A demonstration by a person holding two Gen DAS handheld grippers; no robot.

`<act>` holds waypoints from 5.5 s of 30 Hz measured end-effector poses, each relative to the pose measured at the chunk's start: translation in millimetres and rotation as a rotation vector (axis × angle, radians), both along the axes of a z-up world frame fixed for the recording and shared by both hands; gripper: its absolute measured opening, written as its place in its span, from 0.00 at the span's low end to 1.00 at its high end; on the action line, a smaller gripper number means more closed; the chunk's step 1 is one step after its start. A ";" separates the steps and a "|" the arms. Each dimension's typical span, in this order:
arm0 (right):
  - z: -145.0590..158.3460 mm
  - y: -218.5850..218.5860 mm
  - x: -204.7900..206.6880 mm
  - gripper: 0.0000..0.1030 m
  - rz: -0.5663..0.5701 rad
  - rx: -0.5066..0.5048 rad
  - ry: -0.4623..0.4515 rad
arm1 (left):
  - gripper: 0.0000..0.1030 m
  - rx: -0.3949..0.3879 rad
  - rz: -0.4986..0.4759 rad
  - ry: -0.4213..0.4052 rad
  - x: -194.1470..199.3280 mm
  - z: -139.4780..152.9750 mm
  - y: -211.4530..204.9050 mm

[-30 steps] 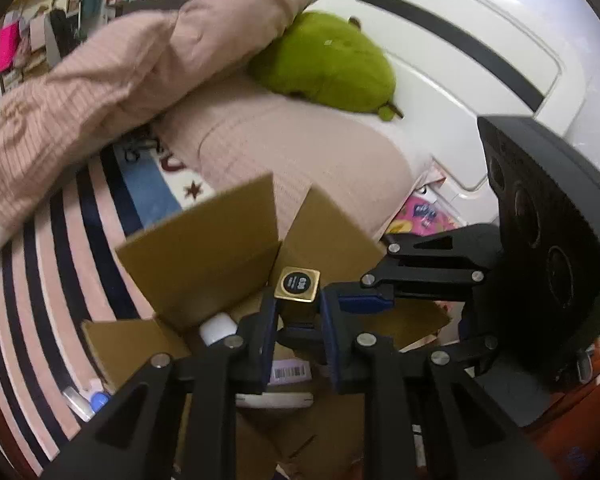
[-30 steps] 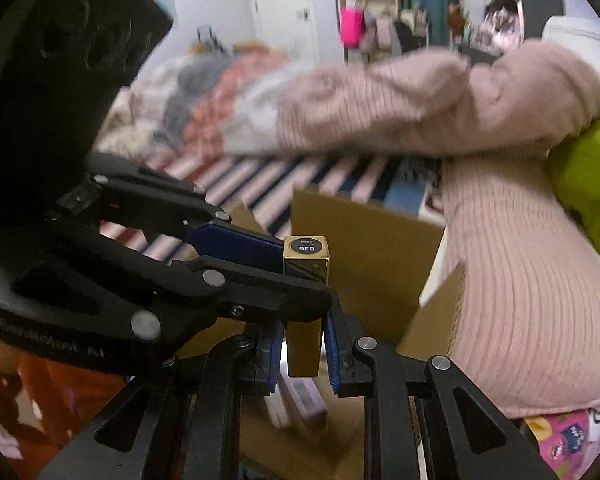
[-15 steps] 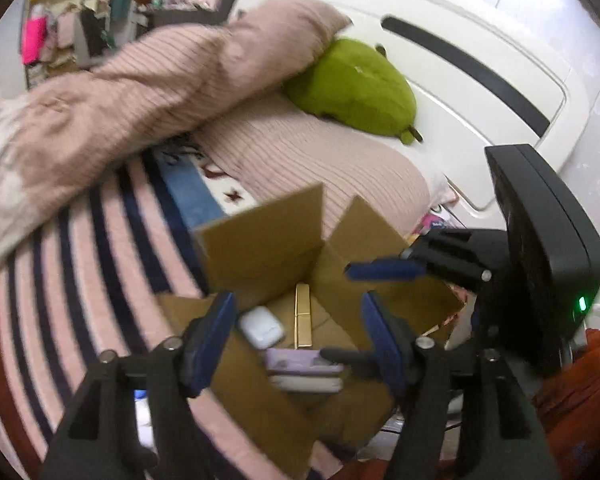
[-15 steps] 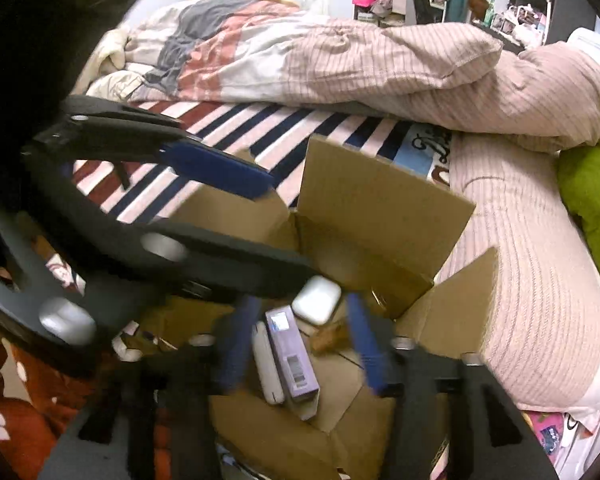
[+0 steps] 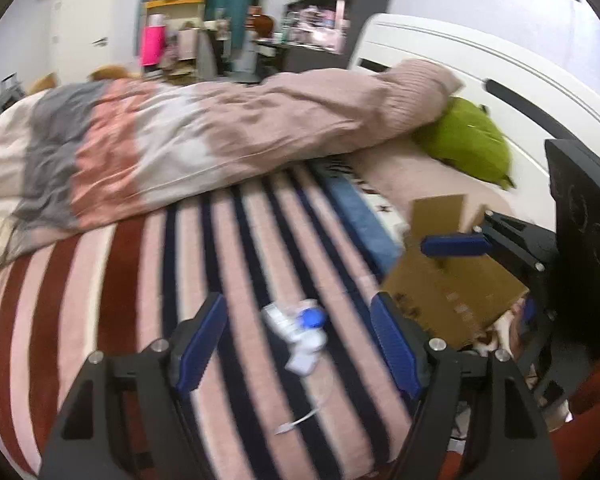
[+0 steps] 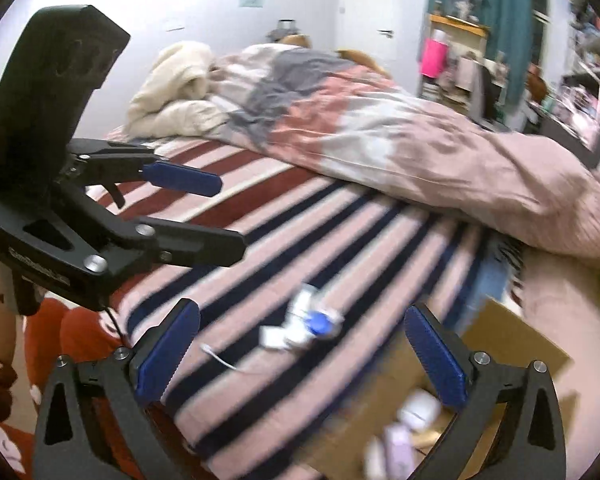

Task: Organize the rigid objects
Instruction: 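Grasp the blue-capped contact lens case with the right gripper, then carry the lens case into the cardboard box and open the right gripper, then grasp the white card reader with the right gripper and lift it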

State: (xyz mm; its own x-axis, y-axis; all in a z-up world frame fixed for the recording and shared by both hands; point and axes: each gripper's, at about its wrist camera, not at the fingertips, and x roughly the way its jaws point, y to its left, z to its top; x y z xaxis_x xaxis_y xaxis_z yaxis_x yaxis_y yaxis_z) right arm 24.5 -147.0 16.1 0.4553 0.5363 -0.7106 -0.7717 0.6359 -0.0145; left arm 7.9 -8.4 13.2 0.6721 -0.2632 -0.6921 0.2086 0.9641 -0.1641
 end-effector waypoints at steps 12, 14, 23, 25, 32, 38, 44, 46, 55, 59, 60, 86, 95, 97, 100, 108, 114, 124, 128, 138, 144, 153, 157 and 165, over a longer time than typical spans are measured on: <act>-114.8 59.0 14.6 0.90 -0.169 0.008 0.239 | 0.70 -0.038 0.079 0.047 -12.7 -74.6 62.5; -129.4 52.3 22.2 0.85 -0.243 0.004 0.224 | 0.70 -0.036 0.071 0.052 -10.9 -81.4 64.0; -161.0 35.7 45.0 0.46 -0.355 -0.028 0.215 | 0.70 -0.060 0.082 0.069 -2.8 -93.6 71.6; -165.5 36.7 46.3 0.30 -0.360 -0.061 0.209 | 0.70 -0.060 0.088 0.072 -3.0 -93.6 71.7; -152.8 29.9 36.8 0.26 -0.296 -0.014 0.175 | 0.70 -0.040 0.086 0.066 -7.5 -87.9 67.9; -147.8 56.5 11.9 0.26 -0.035 0.066 0.251 | 0.70 -0.030 0.096 0.070 -8.4 -87.3 67.4; -168.6 86.9 3.8 0.43 -0.021 -0.061 0.204 | 0.70 -0.032 0.116 0.089 -10.1 -94.0 74.1; -172.8 88.1 2.8 0.49 -0.017 -0.045 0.221 | 0.70 -0.040 0.123 0.095 -10.4 -95.9 76.2; -179.7 95.6 -4.6 0.26 -0.091 -0.074 0.130 | 0.70 -0.053 0.113 0.119 -14.1 -101.0 76.5; -159.8 89.9 -15.1 0.26 -0.025 -0.031 0.087 | 0.70 -0.108 0.069 0.132 -11.5 -100.2 70.9; -153.7 89.4 -17.8 0.26 -0.005 -0.021 0.076 | 0.70 -0.125 0.055 0.132 -10.9 -99.2 68.9; 1.0 -38.1 -34.5 0.25 0.008 0.218 -0.169 | 0.24 -0.062 -0.218 -0.050 15.6 35.0 -93.8; -2.6 -101.0 -10.6 0.25 -0.120 0.111 -0.198 | 0.24 -0.043 -0.332 0.001 53.5 22.9 -171.0; -7.1 -111.2 -3.2 0.25 -0.142 0.075 -0.178 | 0.24 -0.040 -0.352 0.027 62.3 15.4 -184.8; -16.7 -126.5 7.1 0.25 -0.172 0.014 -0.118 | 0.24 -0.025 -0.385 0.063 74.8 2.6 -204.6; -39.1 -148.4 32.0 0.26 -0.239 -0.051 0.087 | 0.24 -0.015 -0.413 0.159 95.1 -20.2 -224.6; -44.0 -143.3 38.0 0.27 -0.268 -0.106 0.149 | 0.53 0.006 -0.383 0.168 93.5 -23.2 -215.6; -30.5 -127.2 30.9 0.38 -0.240 -0.105 0.141 | 0.60 -0.010 -0.250 0.057 61.7 8.4 -140.5; -10.4 -94.8 14.2 0.40 -0.153 -0.034 0.080 | 0.66 0.007 -0.132 0.017 44.1 15.4 -92.5; -37.7 18.4 -18.7 0.53 0.062 0.053 0.168 | 0.70 0.032 0.057 0.012 6.1 -33.7 13.4; -94.9 57.7 -17.0 0.66 0.039 -0.028 0.174 | 0.70 0.000 0.078 0.058 -3.0 -78.5 41.7; -161.3 55.8 14.9 0.67 -0.104 -0.165 0.188 | 0.70 -0.020 0.088 0.106 1.0 -112.1 53.8; -176.8 50.6 32.1 0.67 -0.143 -0.193 0.195 | 0.70 -0.014 0.092 0.127 2.9 -119.0 53.7; -172.9 51.8 27.6 0.50 -0.095 -0.165 0.168 | 0.70 -0.034 0.054 0.155 4.6 -120.8 43.1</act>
State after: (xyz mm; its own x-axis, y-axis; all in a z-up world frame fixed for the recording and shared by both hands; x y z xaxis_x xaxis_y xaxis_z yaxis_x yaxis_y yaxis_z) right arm 52.1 -95.2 -156.7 0.3665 0.3676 -0.8547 -0.7091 0.7051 -0.0009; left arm 12.6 34.8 -107.6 0.5717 -0.2543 -0.7801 0.1263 0.9667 -0.2226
